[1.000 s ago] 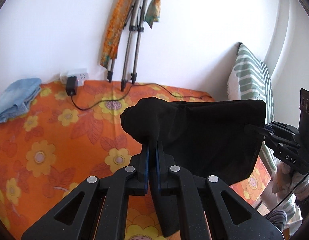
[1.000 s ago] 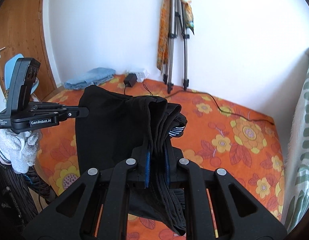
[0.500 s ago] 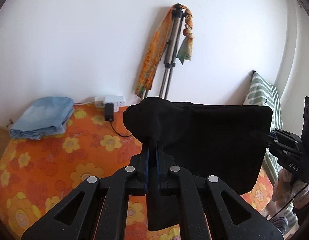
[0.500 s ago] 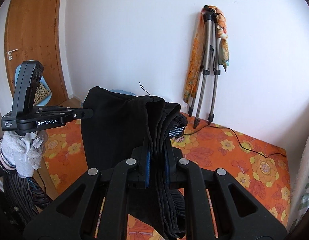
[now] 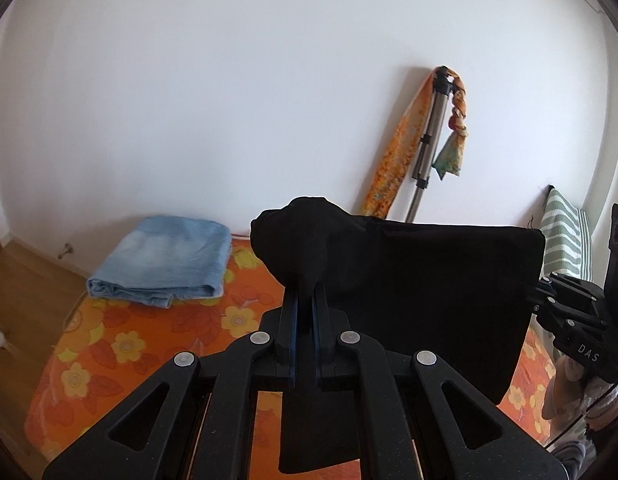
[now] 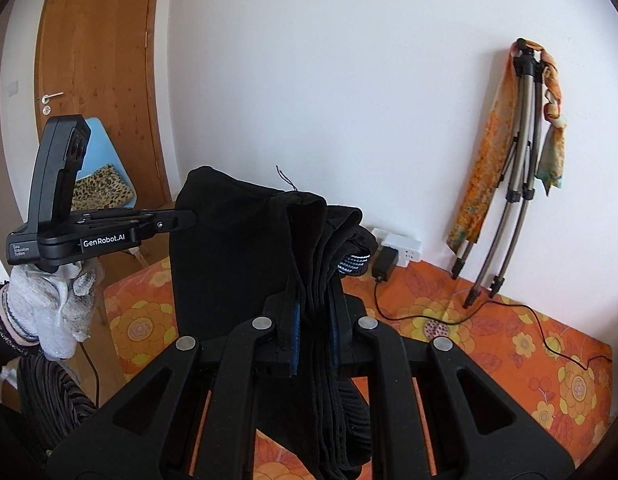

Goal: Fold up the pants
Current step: 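Lift the folded shorts with both grippers and carry them toward the jeans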

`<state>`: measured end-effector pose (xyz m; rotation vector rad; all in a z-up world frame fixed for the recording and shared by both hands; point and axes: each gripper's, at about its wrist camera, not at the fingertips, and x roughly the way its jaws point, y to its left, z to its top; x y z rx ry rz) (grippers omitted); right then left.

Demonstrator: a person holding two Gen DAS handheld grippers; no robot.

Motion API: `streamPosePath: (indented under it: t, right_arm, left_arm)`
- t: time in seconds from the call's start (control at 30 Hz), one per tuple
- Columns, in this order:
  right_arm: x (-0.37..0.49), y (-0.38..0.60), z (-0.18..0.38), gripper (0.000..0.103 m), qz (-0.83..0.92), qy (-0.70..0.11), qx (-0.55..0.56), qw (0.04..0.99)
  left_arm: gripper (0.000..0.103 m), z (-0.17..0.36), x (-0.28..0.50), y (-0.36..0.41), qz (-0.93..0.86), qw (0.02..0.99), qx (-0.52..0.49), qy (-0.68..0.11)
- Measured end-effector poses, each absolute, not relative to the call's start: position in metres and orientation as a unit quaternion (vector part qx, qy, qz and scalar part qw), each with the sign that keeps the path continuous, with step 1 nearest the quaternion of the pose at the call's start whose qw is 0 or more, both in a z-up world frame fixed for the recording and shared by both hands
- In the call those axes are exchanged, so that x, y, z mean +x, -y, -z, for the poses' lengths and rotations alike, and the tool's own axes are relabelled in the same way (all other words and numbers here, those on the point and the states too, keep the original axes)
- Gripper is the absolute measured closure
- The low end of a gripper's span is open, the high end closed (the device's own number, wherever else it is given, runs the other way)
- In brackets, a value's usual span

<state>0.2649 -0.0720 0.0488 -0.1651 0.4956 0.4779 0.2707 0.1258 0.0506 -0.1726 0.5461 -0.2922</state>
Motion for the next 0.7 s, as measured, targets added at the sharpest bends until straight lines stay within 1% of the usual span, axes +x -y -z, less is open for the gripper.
streamPosePath:
  t: [0.37, 0.7]
  right_arm:
    - [0.322, -0.024, -0.056, 0.092, -0.281, -0.232, -0.078, 0.928]
    - [0.395, -0.103, -0.065, 0.092, -0.301, -0.217, -0.066, 0.926]
  left_arm:
    - [0.099, -0.071, 0.313, -0.207, 0.086, 0.961, -0.100, -0.243]
    - [0.099, -0.088, 0.376, -0.271, 0.041, 0.969, -0.108, -0.220]
